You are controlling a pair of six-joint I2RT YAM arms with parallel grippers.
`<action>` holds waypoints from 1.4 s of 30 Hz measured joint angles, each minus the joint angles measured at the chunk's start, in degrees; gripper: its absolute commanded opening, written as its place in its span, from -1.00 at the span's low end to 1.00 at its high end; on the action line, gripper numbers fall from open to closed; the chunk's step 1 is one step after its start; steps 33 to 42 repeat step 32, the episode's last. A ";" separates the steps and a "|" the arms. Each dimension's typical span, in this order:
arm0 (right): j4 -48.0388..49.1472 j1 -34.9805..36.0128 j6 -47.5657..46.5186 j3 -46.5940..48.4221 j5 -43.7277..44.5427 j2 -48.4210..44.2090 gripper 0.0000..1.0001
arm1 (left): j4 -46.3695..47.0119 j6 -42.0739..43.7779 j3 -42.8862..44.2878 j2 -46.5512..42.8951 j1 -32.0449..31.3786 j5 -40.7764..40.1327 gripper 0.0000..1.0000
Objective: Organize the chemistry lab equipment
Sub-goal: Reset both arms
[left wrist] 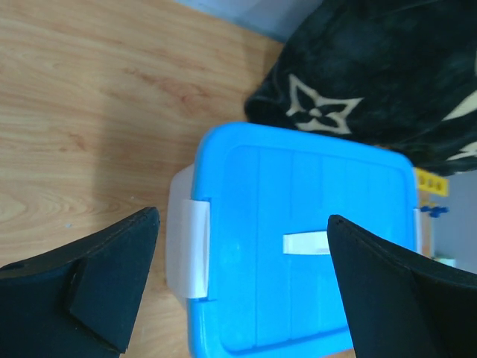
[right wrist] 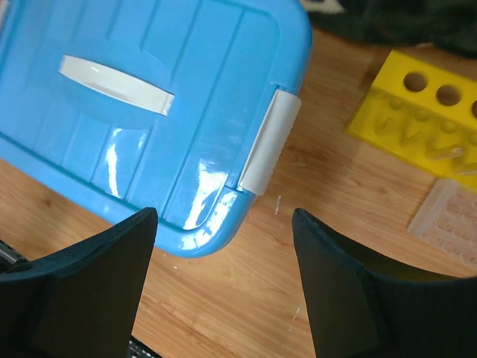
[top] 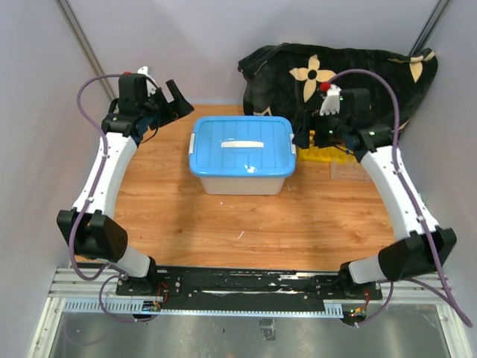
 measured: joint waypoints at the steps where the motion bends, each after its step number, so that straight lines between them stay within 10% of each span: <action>1: 0.39 -0.33 0.17 0.00 -0.20 -1.95 0.49 | 1.90 -0.96 -1.40 -1.57 0.66 1.03 0.98; 21: -3.52 -2.99 -1.03 -16.83 42.60 -31.06 0.68 | 10.62 -1.77 -27.89 -20.09 7.63 -16.70 0.98; 42: -6.14 -3.02 7.43 -22.88 47.56 -34.88 0.62 | 11.63 -4.15 -32.61 -20.09 7.63 -16.31 0.98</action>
